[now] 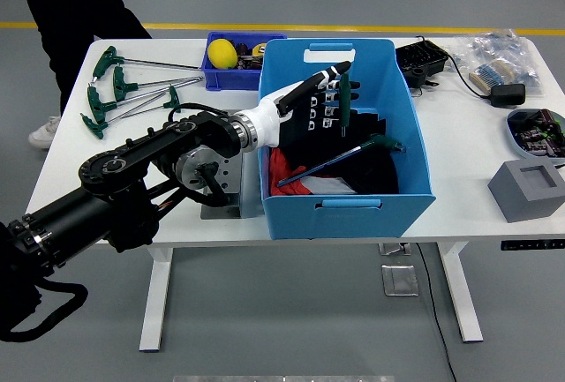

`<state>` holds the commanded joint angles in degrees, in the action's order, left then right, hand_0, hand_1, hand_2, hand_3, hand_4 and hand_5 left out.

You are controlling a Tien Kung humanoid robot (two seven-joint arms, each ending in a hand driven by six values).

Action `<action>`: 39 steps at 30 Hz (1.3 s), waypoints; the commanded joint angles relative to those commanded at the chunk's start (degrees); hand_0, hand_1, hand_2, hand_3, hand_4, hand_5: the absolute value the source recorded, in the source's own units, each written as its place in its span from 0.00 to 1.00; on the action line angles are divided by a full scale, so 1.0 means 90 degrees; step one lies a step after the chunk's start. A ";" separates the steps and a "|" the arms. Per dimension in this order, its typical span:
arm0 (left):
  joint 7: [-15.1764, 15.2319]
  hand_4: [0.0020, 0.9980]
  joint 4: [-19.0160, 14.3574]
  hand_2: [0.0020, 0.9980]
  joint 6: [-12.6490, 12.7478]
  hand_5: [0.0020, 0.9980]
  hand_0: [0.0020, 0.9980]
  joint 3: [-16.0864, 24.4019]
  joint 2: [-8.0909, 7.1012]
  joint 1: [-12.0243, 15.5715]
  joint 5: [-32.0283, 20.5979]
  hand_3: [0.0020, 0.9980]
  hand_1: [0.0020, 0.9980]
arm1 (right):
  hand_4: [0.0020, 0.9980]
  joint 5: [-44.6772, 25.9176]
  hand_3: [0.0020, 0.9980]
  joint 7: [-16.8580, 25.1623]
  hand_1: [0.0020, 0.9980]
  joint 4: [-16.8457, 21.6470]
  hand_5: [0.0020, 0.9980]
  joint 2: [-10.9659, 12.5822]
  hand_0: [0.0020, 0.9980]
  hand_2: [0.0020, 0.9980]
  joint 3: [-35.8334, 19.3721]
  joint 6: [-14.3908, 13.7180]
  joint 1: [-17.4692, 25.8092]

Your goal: Lift tool from toolbox,place it in box,lift tool from toolbox,place it in box

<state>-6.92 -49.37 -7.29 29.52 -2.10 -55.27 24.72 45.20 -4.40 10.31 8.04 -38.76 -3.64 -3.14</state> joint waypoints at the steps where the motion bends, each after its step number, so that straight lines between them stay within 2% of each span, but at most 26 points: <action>1: 0.0065 0.82 0.0189 0.91 -0.0170 0.79 0.78 -0.0119 0.0050 -0.0106 0.0261 0.83 0.81 | 0.88 0.0007 0.62 -0.0005 0.69 0.0000 0.69 0.0010 0.70 0.76 0.0003 0.0000 -0.0016; 4: 0.0259 0.83 0.0642 0.89 -0.0581 0.80 0.77 -0.0359 0.0187 -0.0338 0.1006 0.82 0.81 | 0.88 0.0079 0.62 -0.0024 0.69 0.0000 0.69 0.0028 0.70 0.76 -0.0050 -0.0004 -0.0053; 7: 0.0537 0.83 0.1085 0.89 -0.0614 0.80 0.77 -0.0489 0.0234 -0.0534 0.1834 0.82 0.81 | 0.88 0.0074 0.62 -0.0025 0.69 0.0000 0.69 0.0045 0.70 0.76 -0.0051 -0.0013 -0.0080; 8: 0.0707 0.83 0.1253 0.89 -0.0512 0.80 0.77 -0.0488 0.0234 -0.0589 0.2165 0.82 0.81 | 0.88 0.0072 0.62 -0.0027 0.69 0.0000 0.69 0.0052 0.70 0.76 -0.0048 -0.0016 -0.0090; 9: 0.0810 0.82 0.1339 0.85 -0.0426 0.79 0.75 -0.0479 0.0234 -0.0616 0.2372 0.82 0.77 | 0.88 0.0079 0.62 -0.0029 0.69 0.0000 0.69 0.0057 0.70 0.76 -0.0052 -0.0016 -0.0096; 12: 0.1424 0.82 0.1663 0.85 0.0244 0.79 0.75 -0.0343 0.0234 -0.0704 0.3241 0.82 0.77 | 0.88 0.0115 0.62 -0.0034 0.69 0.0000 0.69 0.0079 0.70 0.76 -0.0074 -0.0017 -0.0123; 16: 0.1866 0.83 0.1753 0.83 0.0686 0.77 0.73 -0.0181 0.0234 -0.0745 0.4275 0.83 0.75 | 0.88 0.0099 0.62 -0.0023 0.69 0.0000 0.69 0.0090 0.70 0.76 -0.0071 -0.0030 -0.0126; 18: 0.1949 0.83 0.1734 0.83 0.0709 0.77 0.73 -0.0127 0.0234 -0.0747 0.4826 0.83 0.75 | 0.88 0.0096 0.62 -0.0020 0.69 0.0000 0.69 0.0093 0.70 0.76 -0.0068 -0.0035 -0.0131; 24: 0.1996 0.83 0.1610 0.83 0.0513 0.76 0.71 -0.0128 0.0234 -0.0710 0.6440 0.83 0.73 | 0.88 0.0095 0.62 -0.0020 0.69 0.0000 0.69 0.0089 0.70 0.76 -0.0066 -0.0043 -0.0132; 27: 0.2058 0.84 0.1480 0.84 0.0626 0.77 0.74 -0.0058 0.0234 -0.0678 0.7226 0.83 0.74 | 0.88 0.0105 0.62 -0.0024 0.69 0.0000 0.69 0.0084 0.70 0.76 -0.0076 -0.0045 -0.0126; 30: 0.2163 0.84 0.1227 0.84 0.0966 0.77 0.74 0.0156 0.0234 -0.0587 0.8012 0.83 0.74 | 0.88 0.0101 0.62 -0.0030 0.69 0.0000 0.69 0.0073 0.70 0.76 -0.0097 -0.0049 -0.0110; 32: 0.2224 0.84 0.1018 0.84 0.1294 0.77 0.74 0.0346 0.0234 -0.0487 0.8509 0.83 0.74 | 0.88 0.0107 0.62 -0.0035 0.69 0.0000 0.69 0.0065 0.70 0.76 -0.0112 -0.0053 -0.0101; 33: 0.2247 0.85 0.0888 0.92 0.1481 0.74 0.83 0.0464 0.0219 -0.0414 0.8757 0.83 0.84 | 0.88 0.0112 0.62 -0.0037 0.69 0.0000 0.69 0.0061 0.70 0.76 -0.0125 -0.0054 -0.0097; 36: 0.2262 0.85 0.0457 0.92 0.1894 0.74 0.83 0.0846 0.0044 -0.0141 0.9585 0.83 0.84 | 0.88 0.0122 0.62 -0.0042 0.69 0.0000 0.69 0.0053 0.70 0.76 -0.0155 -0.0059 -0.0083; 38: 0.2238 0.85 0.0118 0.92 0.1983 0.74 0.83 0.1170 -0.0145 0.0126 1.0123 0.83 0.84 | 0.88 0.0132 0.62 -0.0046 0.69 0.0000 0.69 0.0052 0.70 0.76 -0.0181 -0.0066 -0.0081; 39: 0.2233 0.85 -0.0045 0.98 0.1982 0.72 0.86 0.1331 -0.0239 0.0257 1.0412 0.81 0.89 | 0.88 0.0119 0.62 -0.0043 0.69 0.0000 0.69 0.0052 0.70 0.76 -0.0179 -0.0072 -0.0080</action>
<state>13.18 -49.77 10.54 41.50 -4.25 -52.95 118.43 46.27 -4.79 10.31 8.50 -40.38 -4.29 -3.86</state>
